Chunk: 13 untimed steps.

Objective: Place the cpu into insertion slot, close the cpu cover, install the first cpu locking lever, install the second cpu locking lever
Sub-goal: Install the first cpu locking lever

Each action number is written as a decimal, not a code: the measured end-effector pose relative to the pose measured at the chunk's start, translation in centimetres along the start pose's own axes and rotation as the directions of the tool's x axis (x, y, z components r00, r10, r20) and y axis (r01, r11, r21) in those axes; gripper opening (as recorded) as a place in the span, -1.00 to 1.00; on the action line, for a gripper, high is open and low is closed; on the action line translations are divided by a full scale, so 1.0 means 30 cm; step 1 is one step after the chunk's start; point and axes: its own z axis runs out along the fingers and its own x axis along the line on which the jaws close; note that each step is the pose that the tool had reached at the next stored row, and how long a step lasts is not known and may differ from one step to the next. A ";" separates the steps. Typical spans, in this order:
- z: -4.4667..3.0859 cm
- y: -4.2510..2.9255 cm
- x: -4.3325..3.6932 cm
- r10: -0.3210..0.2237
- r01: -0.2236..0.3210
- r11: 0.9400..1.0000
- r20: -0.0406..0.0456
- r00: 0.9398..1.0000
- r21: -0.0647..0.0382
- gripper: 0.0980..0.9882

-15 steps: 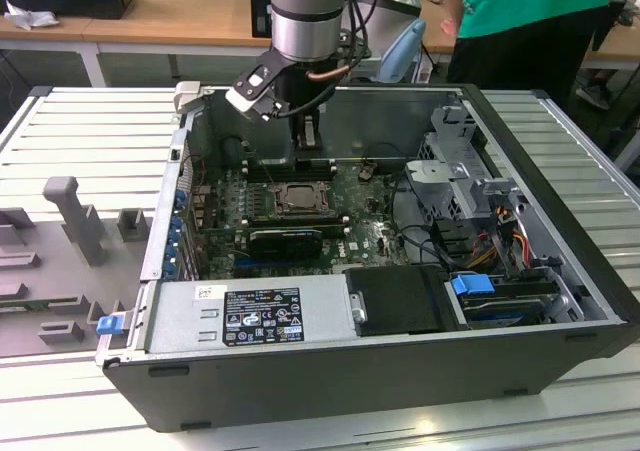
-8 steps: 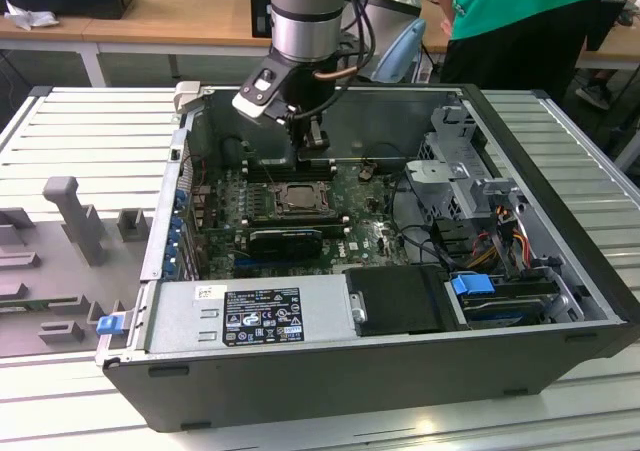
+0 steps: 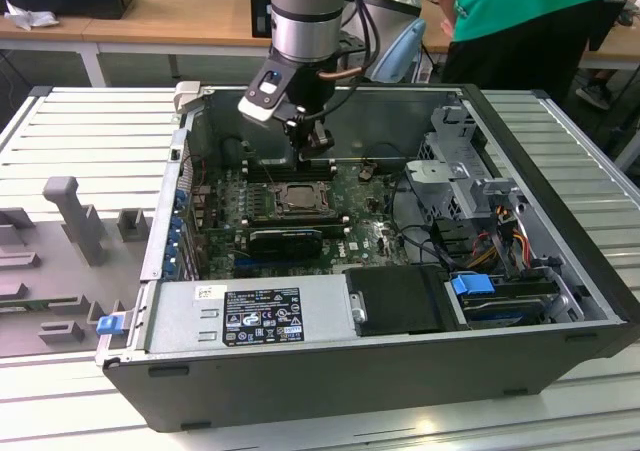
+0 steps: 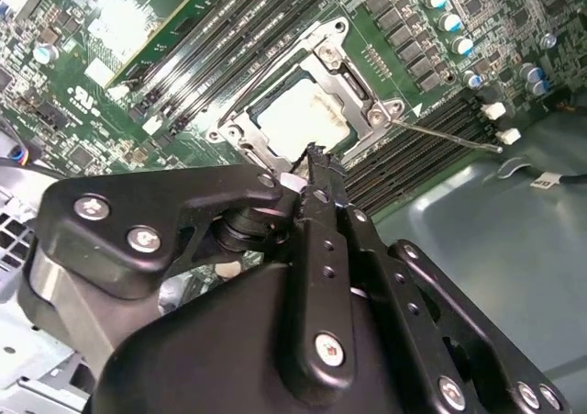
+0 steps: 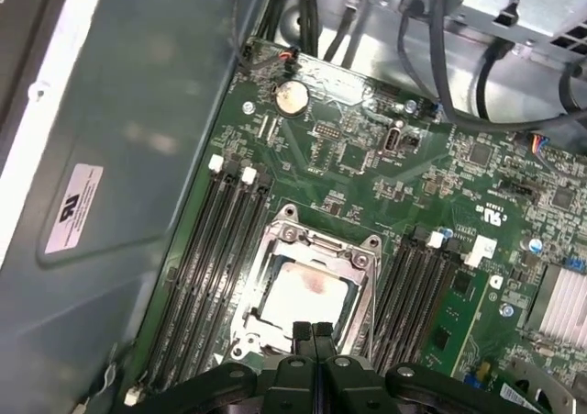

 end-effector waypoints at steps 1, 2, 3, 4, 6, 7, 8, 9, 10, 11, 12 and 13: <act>0.000 0.000 0.000 -0.006 0.006 1.000 0.000 1.000 0.000 -0.98; 0.000 0.000 0.000 -0.013 0.013 1.000 0.000 1.000 0.000 -0.98; 0.000 0.000 0.000 -0.019 0.019 1.000 0.000 1.000 0.000 -0.98; 0.000 -0.001 0.000 -0.045 0.045 0.999 -0.001 0.999 0.001 -0.98; 0.000 -0.001 0.000 -0.061 0.061 0.998 -0.001 0.998 0.001 -0.98; 0.000 -0.001 0.000 -0.072 0.072 0.997 -0.001 0.997 0.001 -0.98; 0.000 -0.001 0.000 -0.080 0.080 0.997 -0.002 0.997 0.001 -0.98; 0.000 -0.001 0.000 -0.089 0.089 0.996 -0.002 0.996 0.001 -0.98; 0.000 -0.001 0.000 -0.096 0.096 0.995 -0.002 0.995 0.001 -0.98; 0.000 -0.001 0.000 -0.105 0.105 0.995 -0.002 0.995 0.001 -0.98; 0.000 0.000 0.000 -0.112 0.112 0.994 -0.002 0.994 0.001 -0.98; 0.000 0.000 0.000 -0.125 0.125 0.992 -0.003 0.992 0.001 -0.98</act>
